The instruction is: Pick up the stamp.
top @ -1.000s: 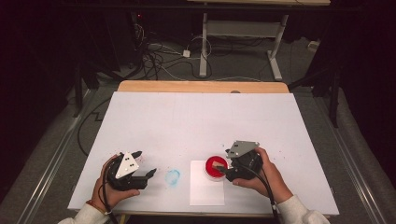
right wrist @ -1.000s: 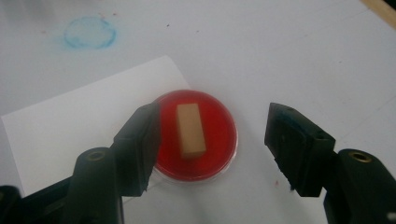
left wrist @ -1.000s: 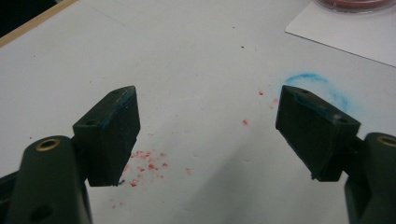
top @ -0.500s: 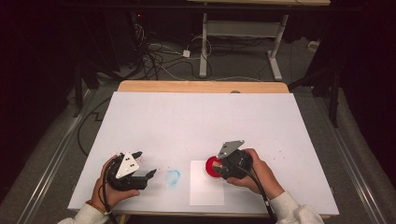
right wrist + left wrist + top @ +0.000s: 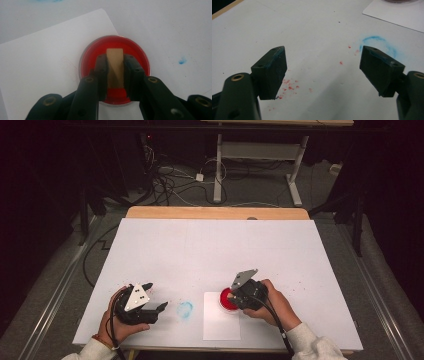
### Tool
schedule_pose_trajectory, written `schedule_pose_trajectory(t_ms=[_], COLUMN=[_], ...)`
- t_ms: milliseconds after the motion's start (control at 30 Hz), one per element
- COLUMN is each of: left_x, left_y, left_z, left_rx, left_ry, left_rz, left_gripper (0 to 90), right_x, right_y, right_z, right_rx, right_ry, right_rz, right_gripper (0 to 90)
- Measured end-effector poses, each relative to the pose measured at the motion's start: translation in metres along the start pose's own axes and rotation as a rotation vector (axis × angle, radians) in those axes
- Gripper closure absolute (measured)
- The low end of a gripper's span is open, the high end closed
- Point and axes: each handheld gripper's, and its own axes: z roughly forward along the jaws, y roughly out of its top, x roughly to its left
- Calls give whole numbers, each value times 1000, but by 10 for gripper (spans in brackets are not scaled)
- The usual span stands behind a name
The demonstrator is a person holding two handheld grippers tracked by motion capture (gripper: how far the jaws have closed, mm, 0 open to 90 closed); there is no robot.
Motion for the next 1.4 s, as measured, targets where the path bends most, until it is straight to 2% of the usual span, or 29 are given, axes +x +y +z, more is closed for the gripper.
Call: schedule_pose_trajectory(t_ms=[100, 267, 333, 600, 800, 1400], left_x=[0, 0, -1, -1, 0, 0], left_y=[0, 1, 0, 0, 0, 0], left_z=[0, 1, 1, 1, 1, 1], left_rx=[-1, 1, 6, 5, 7, 9], left_ry=[-3, 2, -6, -6, -4, -10], left_rz=[-1, 17, 6, 8, 7, 16], left_gripper=[215, 215, 215, 215, 215, 215], right_x=[1, 0, 0, 1, 1, 0], right_y=[1, 0, 0, 0, -1, -3], right_z=[0, 1, 1, 0, -6, -18], right_rx=[6, -1, -3, -4, -30, -80], right_ry=[-7, 1, 0, -15, -35, -47], right_rz=[-16, -7, -9, -17, -7, -9], right_gripper=[750, 754, 755, 757, 757, 757])
